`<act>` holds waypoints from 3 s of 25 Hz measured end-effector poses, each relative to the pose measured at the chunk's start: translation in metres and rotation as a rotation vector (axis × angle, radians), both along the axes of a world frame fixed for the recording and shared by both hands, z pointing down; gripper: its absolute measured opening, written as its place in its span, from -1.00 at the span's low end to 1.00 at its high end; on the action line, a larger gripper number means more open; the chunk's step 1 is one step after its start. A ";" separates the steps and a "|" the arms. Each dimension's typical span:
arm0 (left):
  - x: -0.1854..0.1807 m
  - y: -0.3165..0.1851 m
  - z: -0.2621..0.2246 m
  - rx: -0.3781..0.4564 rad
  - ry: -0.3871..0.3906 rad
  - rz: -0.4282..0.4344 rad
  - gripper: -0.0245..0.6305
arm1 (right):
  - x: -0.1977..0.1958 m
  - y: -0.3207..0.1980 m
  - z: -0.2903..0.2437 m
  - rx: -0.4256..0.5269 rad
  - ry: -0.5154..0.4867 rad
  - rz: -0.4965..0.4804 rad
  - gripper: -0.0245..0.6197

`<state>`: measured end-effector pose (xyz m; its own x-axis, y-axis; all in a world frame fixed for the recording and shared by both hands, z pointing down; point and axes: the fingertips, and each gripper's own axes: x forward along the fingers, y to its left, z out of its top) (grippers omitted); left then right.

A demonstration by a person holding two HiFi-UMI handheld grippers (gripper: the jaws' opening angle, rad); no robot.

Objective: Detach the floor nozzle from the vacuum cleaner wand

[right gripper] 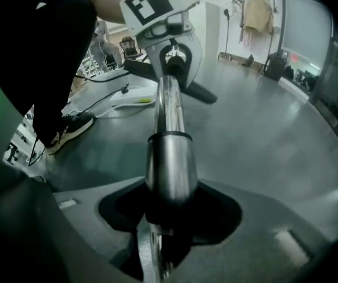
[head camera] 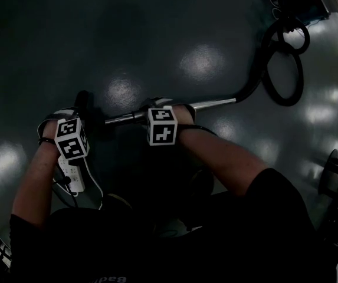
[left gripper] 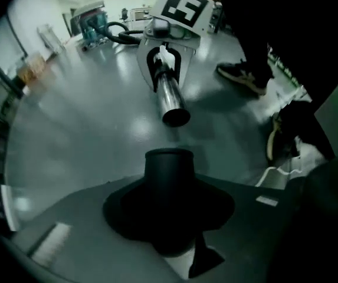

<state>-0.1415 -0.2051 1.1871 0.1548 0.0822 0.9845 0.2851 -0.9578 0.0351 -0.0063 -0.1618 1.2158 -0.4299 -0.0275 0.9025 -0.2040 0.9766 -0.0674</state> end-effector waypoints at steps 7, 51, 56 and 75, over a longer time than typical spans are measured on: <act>-0.001 -0.021 0.057 0.241 -0.050 0.128 -0.50 | 0.005 0.020 0.034 -0.031 0.082 -0.035 -0.31; -0.038 0.116 -0.643 0.146 0.523 -1.192 -0.10 | 0.077 0.145 -0.604 -0.097 -0.384 0.675 0.04; -0.015 0.176 -0.701 0.062 0.646 -1.142 -0.11 | 0.037 0.164 -0.677 -0.068 -0.450 0.693 0.04; 0.022 0.269 -0.894 0.145 1.205 -0.967 -0.89 | -0.044 0.217 -0.917 0.134 -0.948 0.569 -0.90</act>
